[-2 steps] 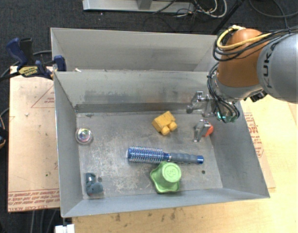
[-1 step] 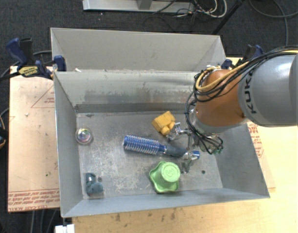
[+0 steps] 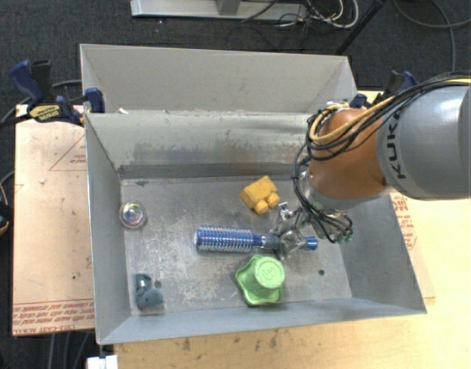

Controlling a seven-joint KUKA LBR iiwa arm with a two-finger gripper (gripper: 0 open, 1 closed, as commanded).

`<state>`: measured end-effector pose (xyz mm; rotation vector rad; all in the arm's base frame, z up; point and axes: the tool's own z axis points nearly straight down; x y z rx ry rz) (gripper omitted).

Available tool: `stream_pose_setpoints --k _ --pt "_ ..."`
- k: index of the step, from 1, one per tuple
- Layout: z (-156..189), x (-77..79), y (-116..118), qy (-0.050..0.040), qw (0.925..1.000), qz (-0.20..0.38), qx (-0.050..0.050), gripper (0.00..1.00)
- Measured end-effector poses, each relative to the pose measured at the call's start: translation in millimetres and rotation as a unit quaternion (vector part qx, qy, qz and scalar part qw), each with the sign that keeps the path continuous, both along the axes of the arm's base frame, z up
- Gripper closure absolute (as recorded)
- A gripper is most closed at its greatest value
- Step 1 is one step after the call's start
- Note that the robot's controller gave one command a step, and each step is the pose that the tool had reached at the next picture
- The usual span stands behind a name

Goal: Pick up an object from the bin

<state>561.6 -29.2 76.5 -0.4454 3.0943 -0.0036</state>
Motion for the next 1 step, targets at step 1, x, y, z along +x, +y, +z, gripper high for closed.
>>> stream_pose_setpoints --k 1 --pt "185.5 17.3 -0.8 0.0033 0.9797 0.201 -0.002 1.0"
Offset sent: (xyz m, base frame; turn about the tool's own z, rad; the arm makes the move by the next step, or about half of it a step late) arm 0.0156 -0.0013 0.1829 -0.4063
